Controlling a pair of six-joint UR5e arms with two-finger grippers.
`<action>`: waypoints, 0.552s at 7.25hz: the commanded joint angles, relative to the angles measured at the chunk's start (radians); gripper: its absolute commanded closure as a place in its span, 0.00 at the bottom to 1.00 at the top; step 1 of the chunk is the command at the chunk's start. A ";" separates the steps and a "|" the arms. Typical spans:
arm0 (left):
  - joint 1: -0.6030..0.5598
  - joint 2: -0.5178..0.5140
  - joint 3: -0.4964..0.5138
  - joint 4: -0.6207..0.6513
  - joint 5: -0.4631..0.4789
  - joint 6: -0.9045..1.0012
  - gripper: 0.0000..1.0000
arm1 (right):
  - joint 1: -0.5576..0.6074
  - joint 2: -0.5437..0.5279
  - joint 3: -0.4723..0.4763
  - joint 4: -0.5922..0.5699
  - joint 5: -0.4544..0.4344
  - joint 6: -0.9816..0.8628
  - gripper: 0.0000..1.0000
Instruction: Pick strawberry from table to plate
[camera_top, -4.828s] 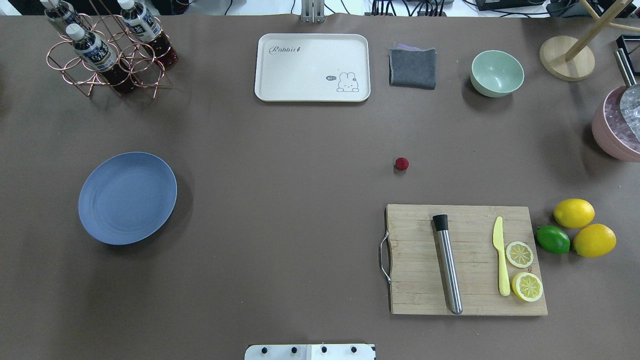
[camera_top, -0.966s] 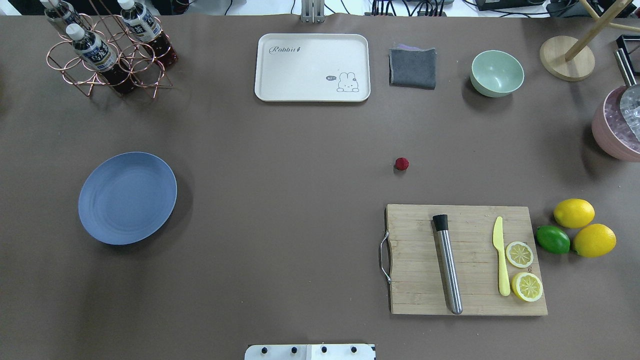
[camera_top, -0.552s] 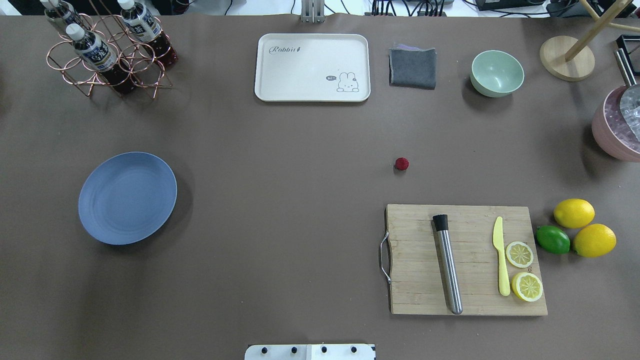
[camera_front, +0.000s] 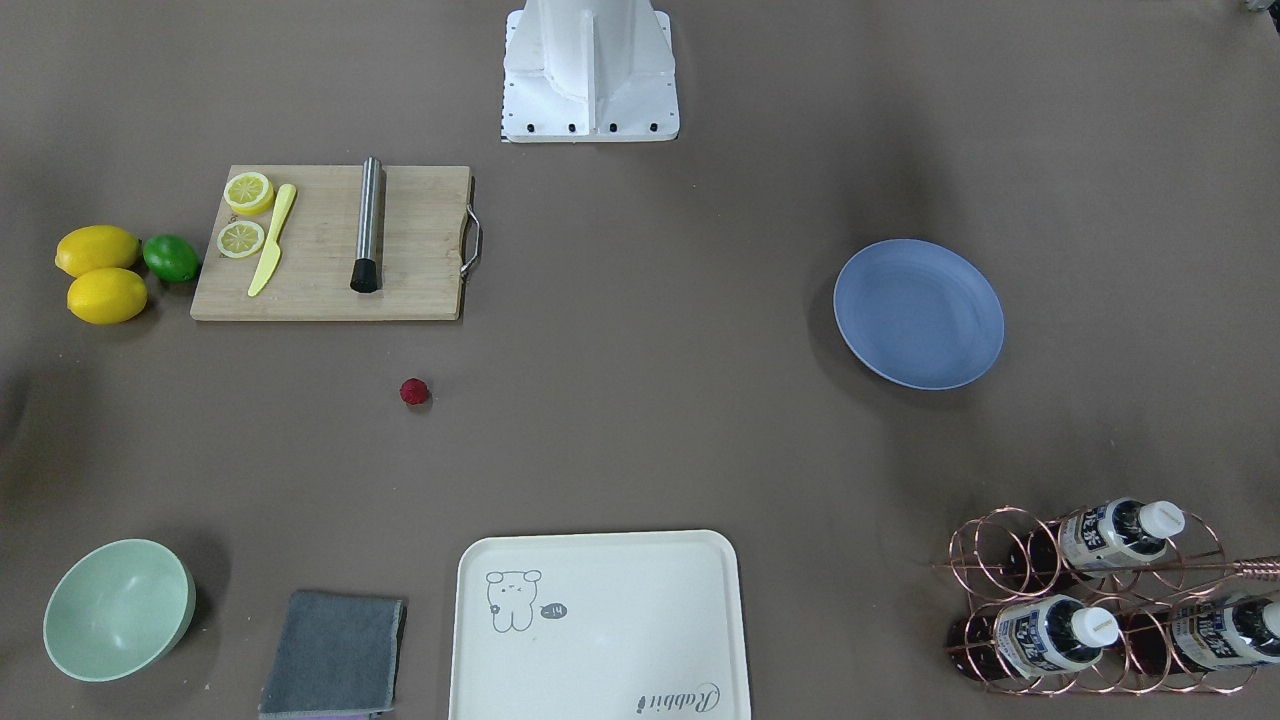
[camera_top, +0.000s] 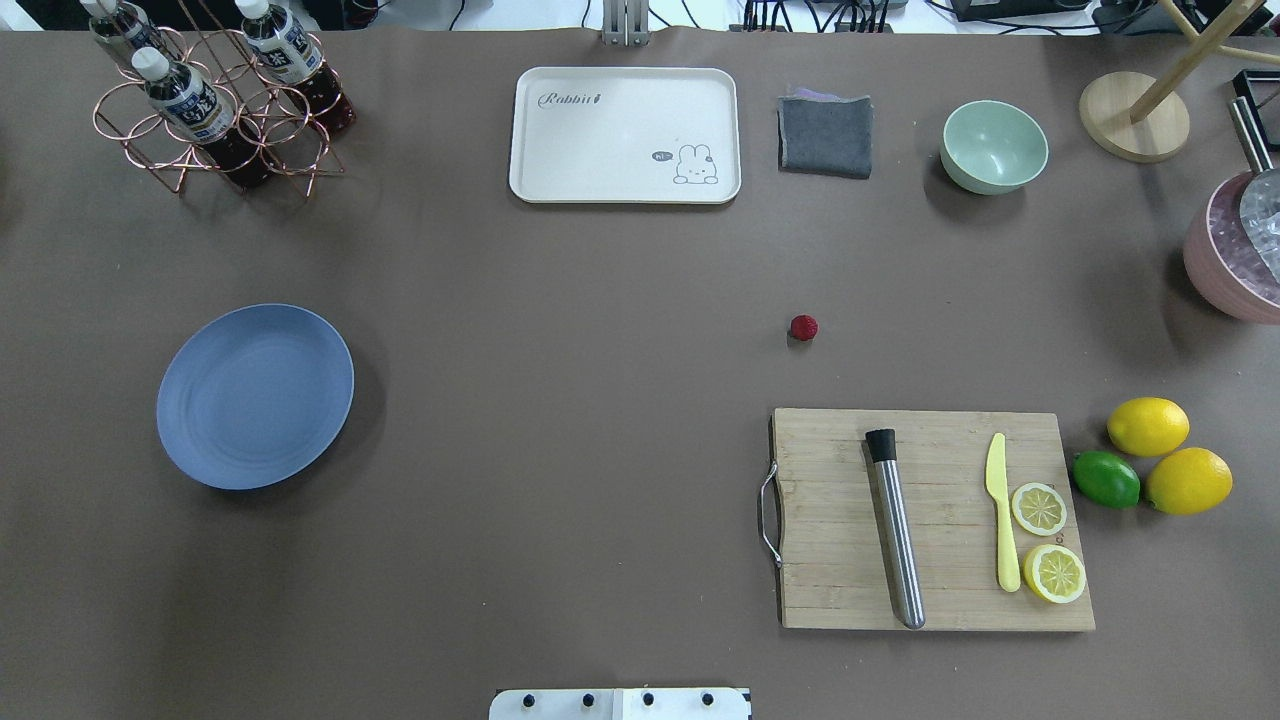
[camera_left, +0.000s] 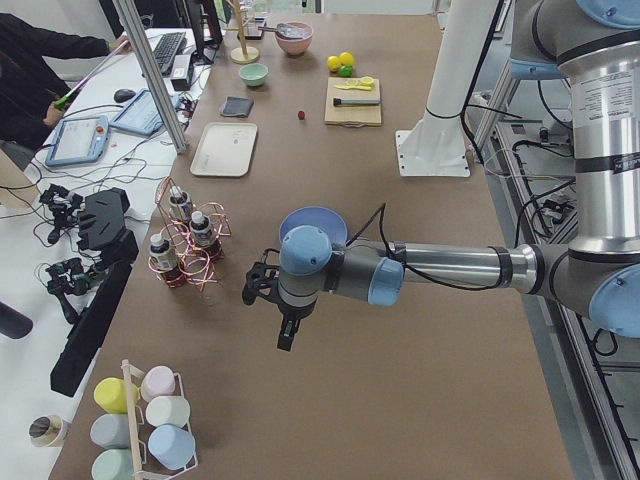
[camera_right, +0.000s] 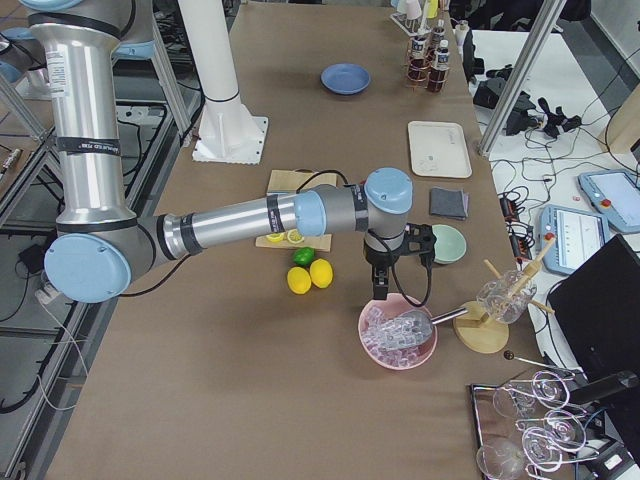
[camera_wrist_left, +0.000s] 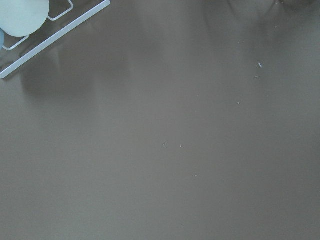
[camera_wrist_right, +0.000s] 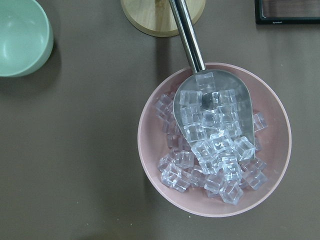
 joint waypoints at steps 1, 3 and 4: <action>0.048 -0.082 -0.041 -0.044 0.000 -0.007 0.02 | -0.003 0.001 0.046 0.000 0.014 0.045 0.00; 0.087 -0.120 -0.017 -0.087 0.000 -0.132 0.02 | -0.021 0.010 0.085 0.000 0.016 0.045 0.00; 0.130 -0.140 -0.001 -0.130 -0.009 -0.137 0.02 | -0.045 0.017 0.103 0.002 0.014 0.047 0.00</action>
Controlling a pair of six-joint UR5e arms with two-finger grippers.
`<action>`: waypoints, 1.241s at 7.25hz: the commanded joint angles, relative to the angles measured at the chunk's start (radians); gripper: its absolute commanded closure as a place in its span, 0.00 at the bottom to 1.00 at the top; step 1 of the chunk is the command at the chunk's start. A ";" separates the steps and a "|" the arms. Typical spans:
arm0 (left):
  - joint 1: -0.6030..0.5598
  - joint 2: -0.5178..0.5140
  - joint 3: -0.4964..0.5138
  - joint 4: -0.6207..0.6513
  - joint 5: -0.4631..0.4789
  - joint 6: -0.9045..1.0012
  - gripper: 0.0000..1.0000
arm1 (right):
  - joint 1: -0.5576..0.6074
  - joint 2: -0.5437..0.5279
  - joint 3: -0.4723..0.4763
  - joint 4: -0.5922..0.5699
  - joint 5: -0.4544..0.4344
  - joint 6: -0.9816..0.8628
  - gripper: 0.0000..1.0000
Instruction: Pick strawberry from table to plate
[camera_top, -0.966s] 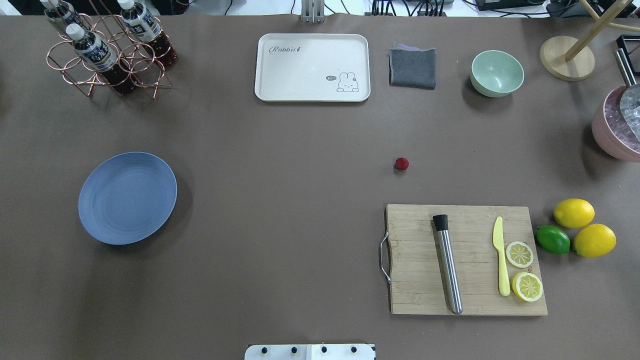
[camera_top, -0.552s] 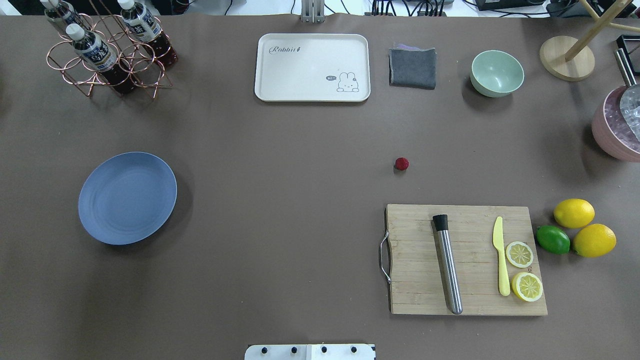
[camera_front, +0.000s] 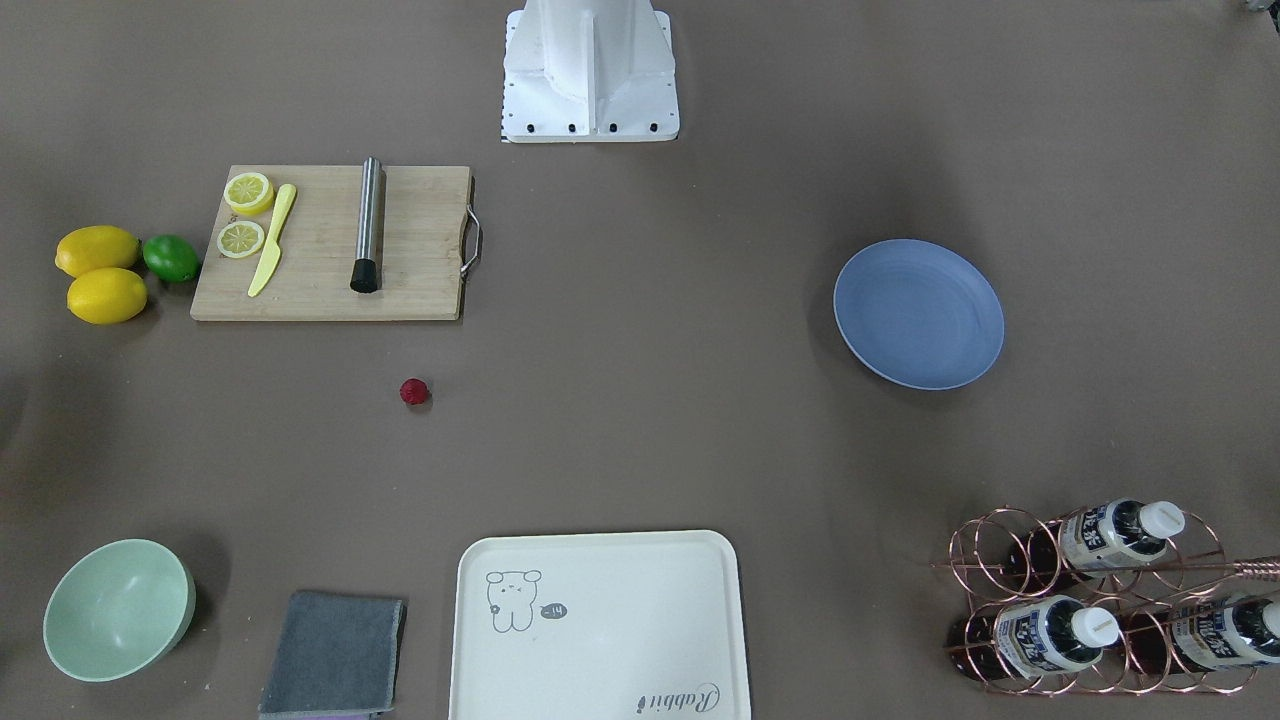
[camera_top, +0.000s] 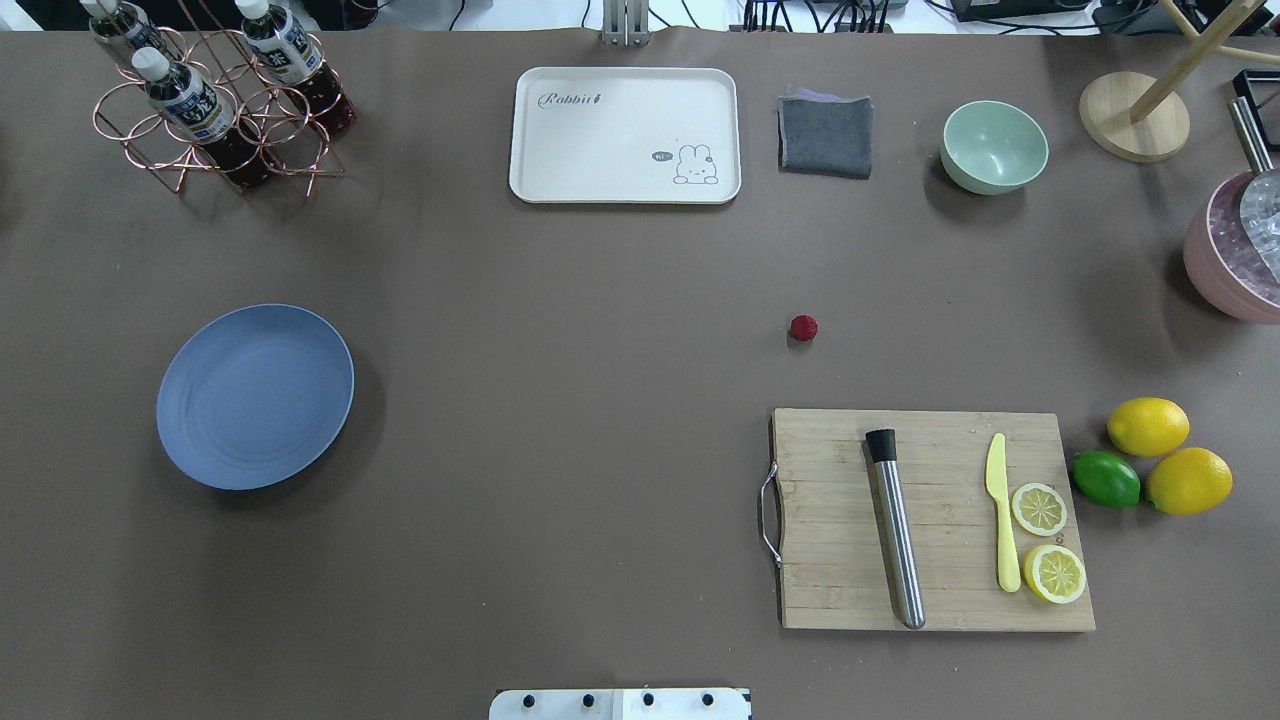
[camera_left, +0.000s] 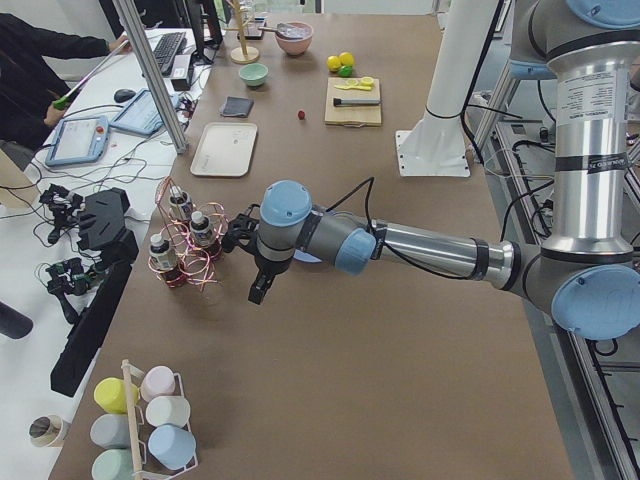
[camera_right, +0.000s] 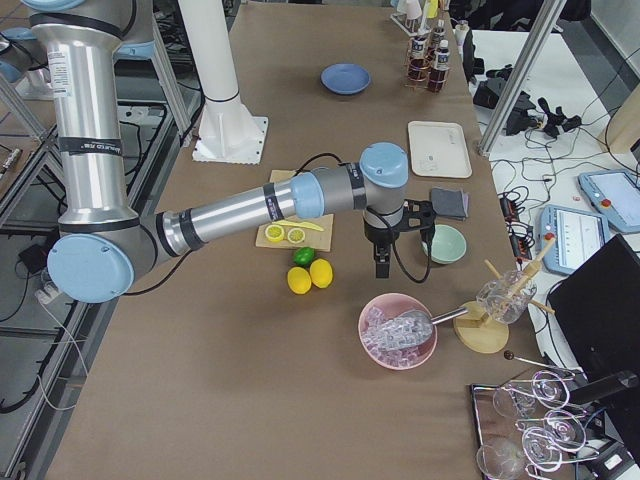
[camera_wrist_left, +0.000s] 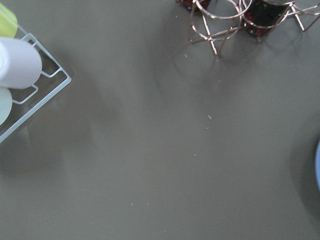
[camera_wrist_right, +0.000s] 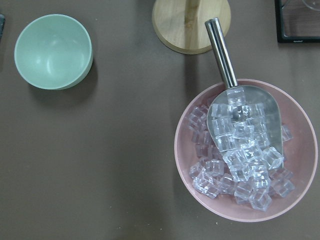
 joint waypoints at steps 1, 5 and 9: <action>0.105 -0.034 0.012 -0.066 -0.018 -0.056 0.02 | -0.058 0.029 0.034 0.001 0.008 0.028 0.00; 0.358 -0.022 0.113 -0.572 0.086 -0.727 0.02 | -0.290 0.089 0.024 0.265 -0.033 0.461 0.00; 0.552 -0.028 0.284 -0.845 0.246 -0.890 0.11 | -0.412 0.090 0.022 0.331 -0.118 0.582 0.00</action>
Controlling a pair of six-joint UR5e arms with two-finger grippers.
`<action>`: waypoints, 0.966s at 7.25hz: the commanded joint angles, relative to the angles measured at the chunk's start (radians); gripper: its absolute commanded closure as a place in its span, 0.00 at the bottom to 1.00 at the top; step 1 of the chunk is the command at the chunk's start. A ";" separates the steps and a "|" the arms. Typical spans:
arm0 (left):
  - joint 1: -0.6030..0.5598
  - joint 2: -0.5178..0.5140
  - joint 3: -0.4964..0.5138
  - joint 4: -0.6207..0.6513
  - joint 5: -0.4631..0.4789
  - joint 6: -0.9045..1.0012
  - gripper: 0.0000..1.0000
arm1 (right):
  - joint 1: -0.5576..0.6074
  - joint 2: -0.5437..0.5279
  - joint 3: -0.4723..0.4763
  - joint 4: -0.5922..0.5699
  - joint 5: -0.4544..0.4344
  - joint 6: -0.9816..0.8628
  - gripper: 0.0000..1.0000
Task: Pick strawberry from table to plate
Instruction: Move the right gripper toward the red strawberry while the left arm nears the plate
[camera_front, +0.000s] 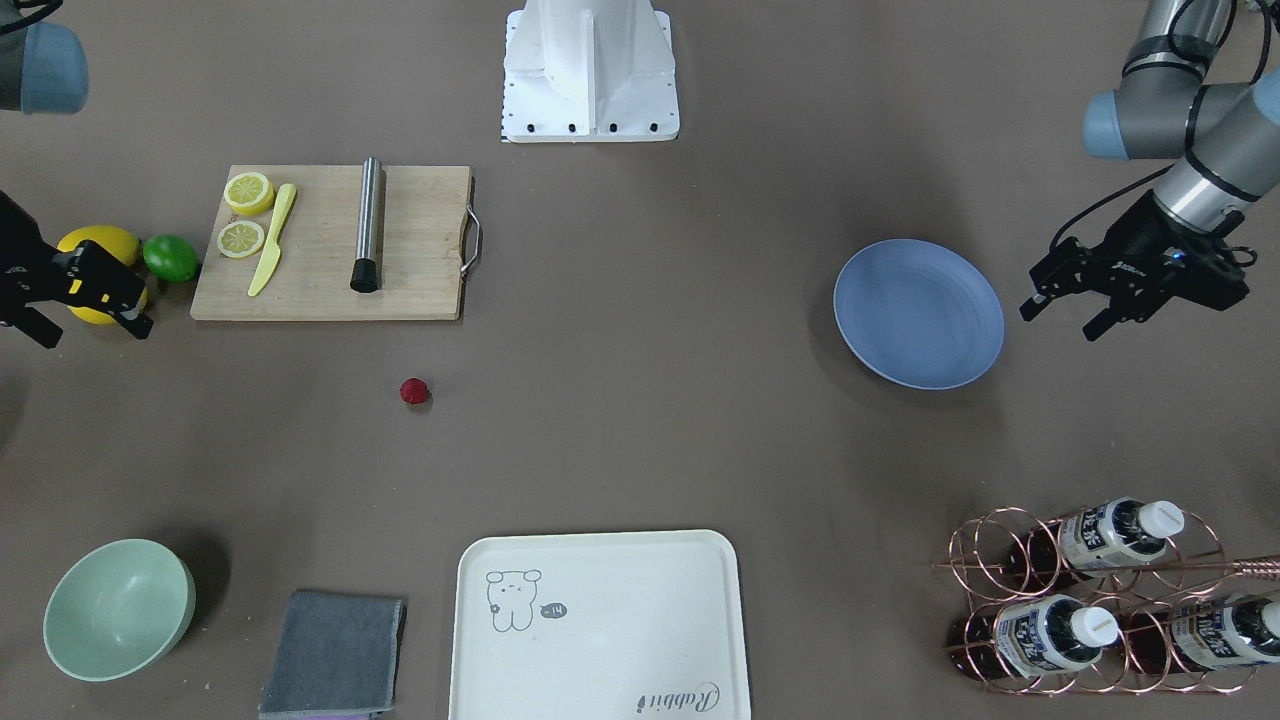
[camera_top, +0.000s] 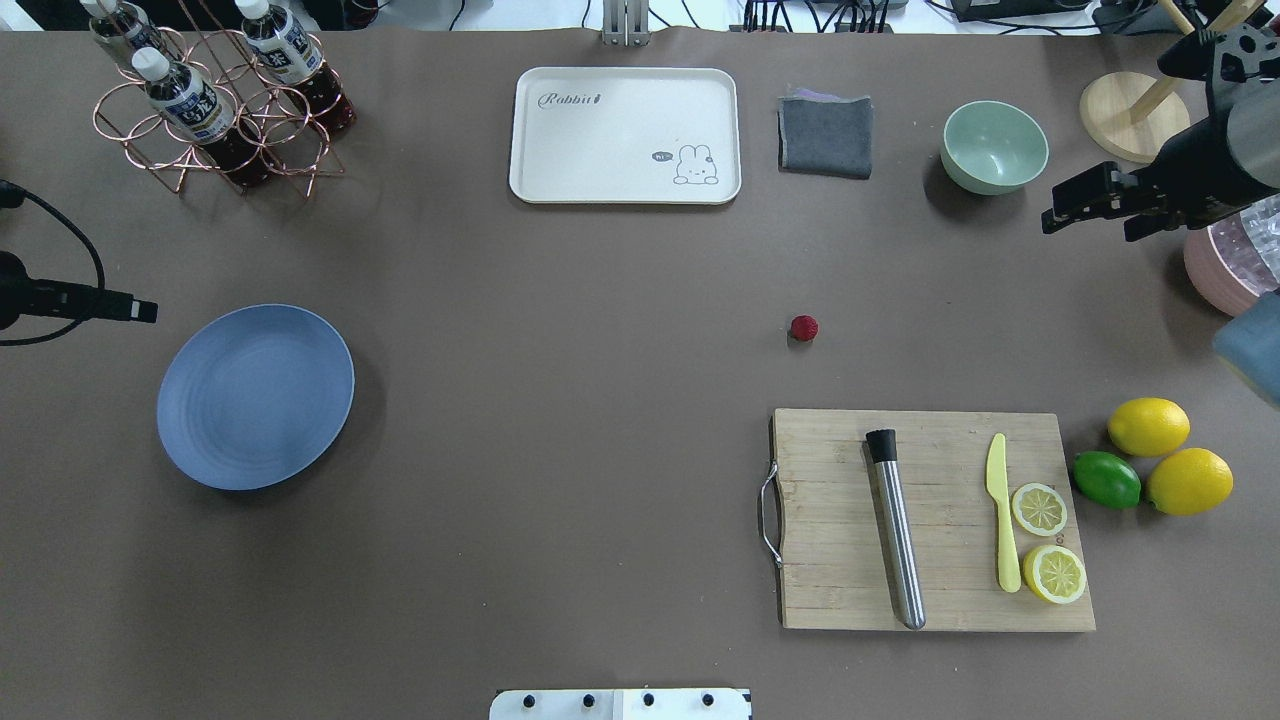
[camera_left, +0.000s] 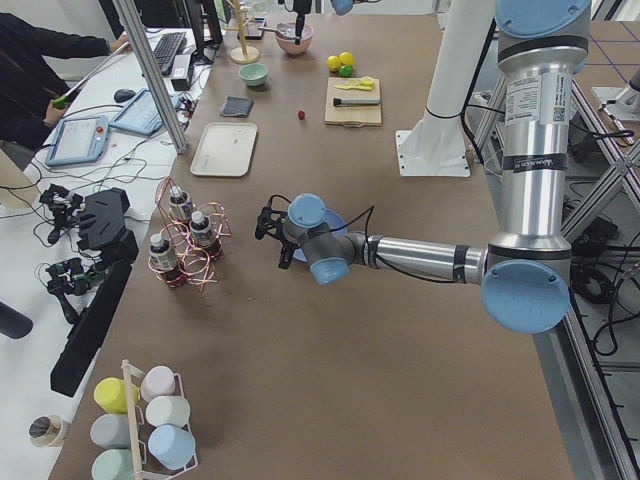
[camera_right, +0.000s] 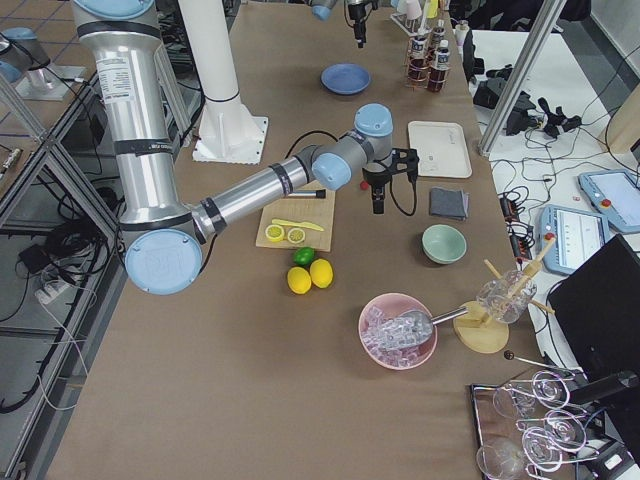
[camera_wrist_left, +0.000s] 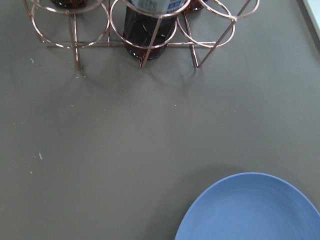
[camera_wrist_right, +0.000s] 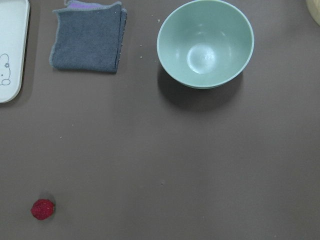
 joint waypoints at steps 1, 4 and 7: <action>0.102 -0.005 0.084 -0.137 0.092 -0.082 0.19 | -0.027 0.000 -0.001 0.006 -0.013 0.011 0.00; 0.153 0.003 0.108 -0.182 0.111 -0.084 1.00 | -0.029 0.006 -0.007 0.006 -0.025 0.011 0.00; 0.147 0.005 0.089 -0.170 0.030 -0.102 1.00 | -0.031 0.017 -0.011 0.006 -0.028 0.037 0.00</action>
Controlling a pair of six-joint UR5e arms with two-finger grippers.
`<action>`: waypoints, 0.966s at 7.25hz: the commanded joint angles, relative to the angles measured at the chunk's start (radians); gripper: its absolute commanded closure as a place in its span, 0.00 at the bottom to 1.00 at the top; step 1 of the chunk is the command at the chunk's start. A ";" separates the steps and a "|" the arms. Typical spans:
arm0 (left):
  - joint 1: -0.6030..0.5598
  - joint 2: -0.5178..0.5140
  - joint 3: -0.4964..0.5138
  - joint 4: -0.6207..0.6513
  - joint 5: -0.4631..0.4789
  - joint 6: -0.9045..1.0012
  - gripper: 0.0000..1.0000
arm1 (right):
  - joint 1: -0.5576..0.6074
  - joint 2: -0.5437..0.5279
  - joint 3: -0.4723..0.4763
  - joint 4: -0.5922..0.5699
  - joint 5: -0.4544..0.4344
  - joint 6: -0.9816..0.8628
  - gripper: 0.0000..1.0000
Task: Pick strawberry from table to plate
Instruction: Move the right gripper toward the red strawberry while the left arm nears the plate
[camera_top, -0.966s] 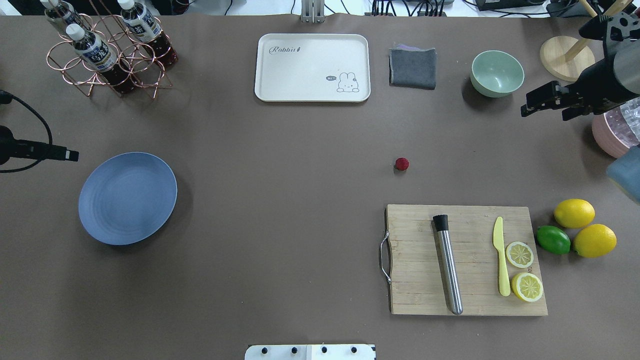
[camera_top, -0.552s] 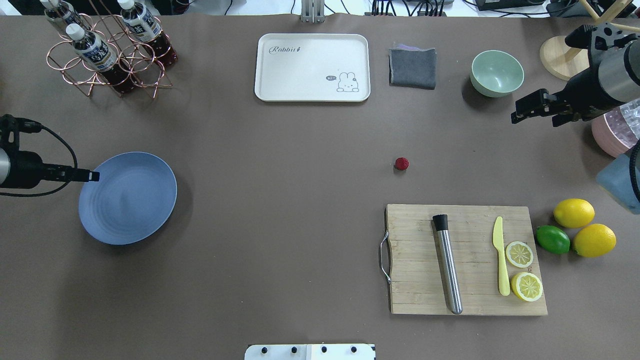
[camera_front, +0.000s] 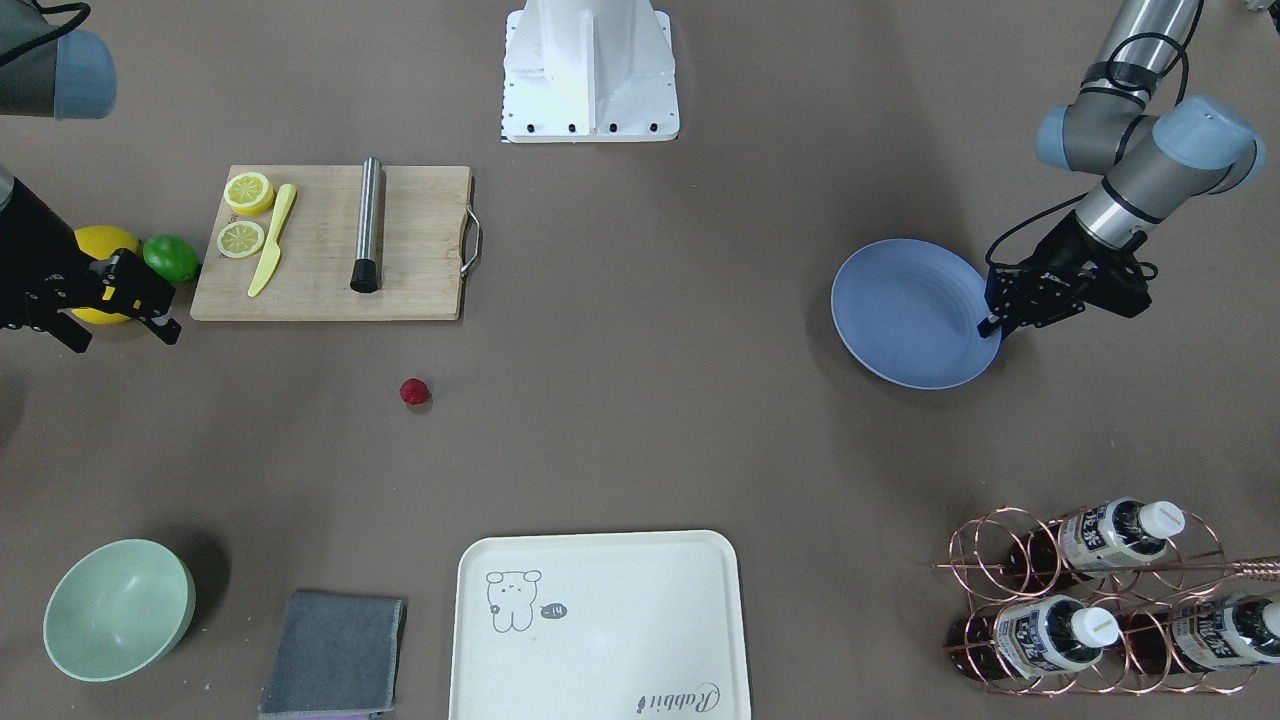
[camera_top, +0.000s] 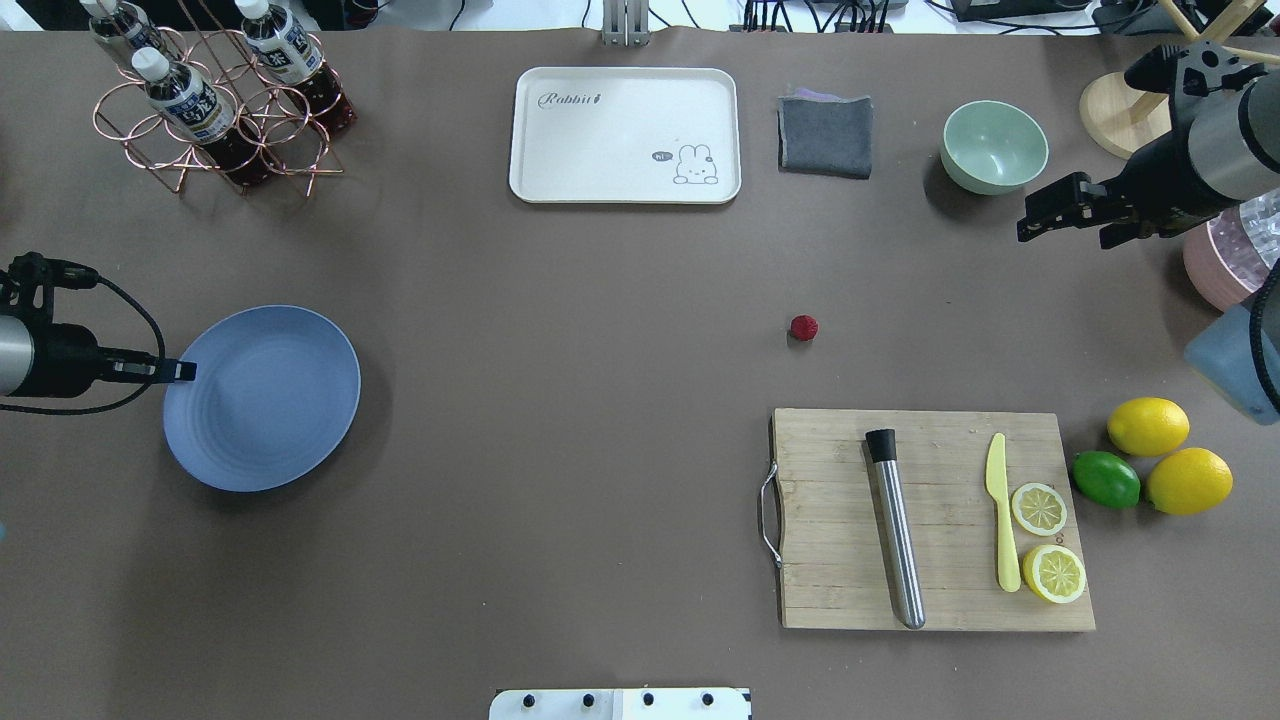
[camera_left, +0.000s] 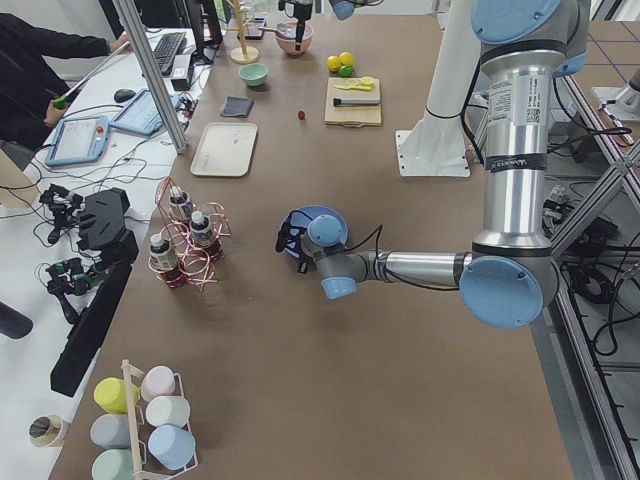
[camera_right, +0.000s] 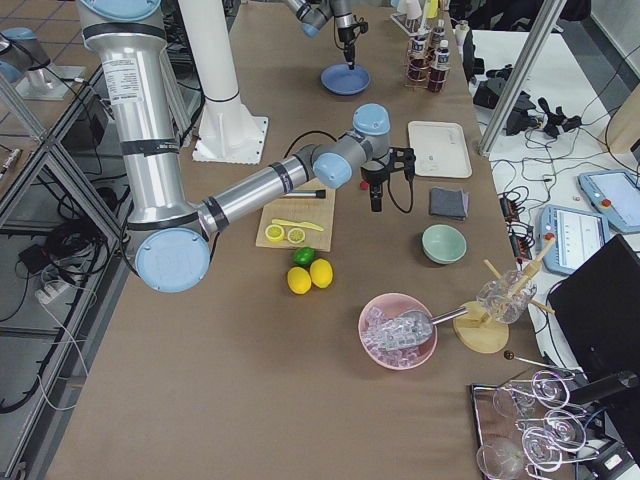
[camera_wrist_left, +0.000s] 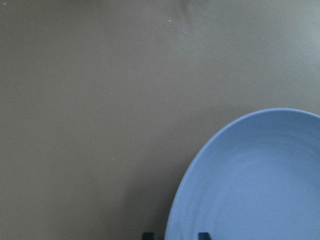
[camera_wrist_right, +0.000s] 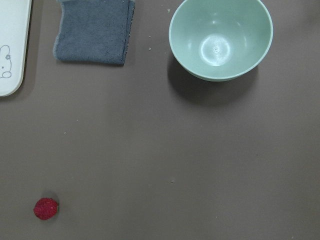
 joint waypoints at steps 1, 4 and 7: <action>-0.038 -0.003 -0.041 0.011 -0.150 -0.084 1.00 | -0.001 0.003 -0.002 0.000 -0.004 0.006 0.00; -0.081 -0.115 -0.257 0.290 -0.188 -0.215 1.00 | -0.016 0.003 -0.001 0.000 -0.006 0.027 0.00; 0.188 -0.368 -0.288 0.540 0.141 -0.395 1.00 | -0.046 0.030 -0.011 0.000 -0.021 0.046 0.00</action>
